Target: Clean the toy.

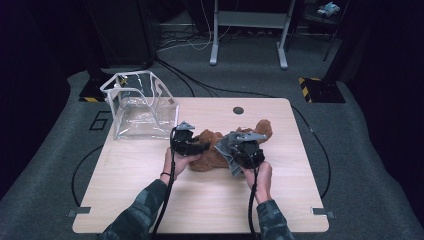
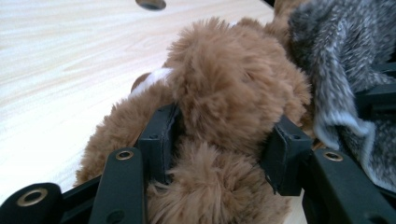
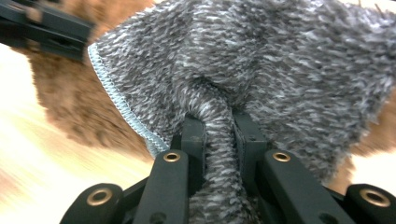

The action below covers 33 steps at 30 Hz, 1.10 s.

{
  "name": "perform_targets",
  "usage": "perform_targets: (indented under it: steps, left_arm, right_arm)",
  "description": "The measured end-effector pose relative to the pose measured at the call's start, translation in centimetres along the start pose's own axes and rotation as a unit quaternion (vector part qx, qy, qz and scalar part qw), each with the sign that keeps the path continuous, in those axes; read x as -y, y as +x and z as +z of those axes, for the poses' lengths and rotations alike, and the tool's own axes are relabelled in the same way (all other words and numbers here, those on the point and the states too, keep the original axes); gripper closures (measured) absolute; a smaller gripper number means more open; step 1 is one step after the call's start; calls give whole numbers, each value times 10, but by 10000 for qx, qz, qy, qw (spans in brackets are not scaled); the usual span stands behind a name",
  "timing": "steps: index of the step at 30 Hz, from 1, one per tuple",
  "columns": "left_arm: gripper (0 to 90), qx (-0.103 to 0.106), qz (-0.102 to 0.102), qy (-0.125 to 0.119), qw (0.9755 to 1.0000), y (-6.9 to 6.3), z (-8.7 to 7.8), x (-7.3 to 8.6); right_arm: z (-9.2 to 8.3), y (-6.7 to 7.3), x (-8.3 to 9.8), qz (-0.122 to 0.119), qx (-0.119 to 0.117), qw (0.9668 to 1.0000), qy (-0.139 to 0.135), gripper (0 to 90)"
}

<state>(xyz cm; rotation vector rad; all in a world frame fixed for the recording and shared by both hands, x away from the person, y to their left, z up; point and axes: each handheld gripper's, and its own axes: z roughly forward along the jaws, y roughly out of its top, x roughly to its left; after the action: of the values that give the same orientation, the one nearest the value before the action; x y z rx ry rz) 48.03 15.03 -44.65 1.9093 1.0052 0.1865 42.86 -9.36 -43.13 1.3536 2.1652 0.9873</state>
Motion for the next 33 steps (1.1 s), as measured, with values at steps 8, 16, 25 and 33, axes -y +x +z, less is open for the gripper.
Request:
perform_targets:
  steps: [8, 16, 25, 33]
  left_arm:
    - [378, -100, 50, -211, 9997, 2, -28, -2]
    - [424, -241, 140, 187, 9994, 7, -23, 7]
    - [475, -161, -142, 272, 9994, 16, -11, 12]
    - [486, -171, -126, 395, 9990, 16, -9, 8]
  right_arm:
    - [-8, -16, 6, 123, 149, 9998, -72, 775]
    - [-6, -16, 6, 143, 220, 9996, -112, 771]
    - [-12, -45, 29, 393, 678, 9969, 102, 767]
    - [-16, 18, 24, -496, 164, 9986, -87, 768]
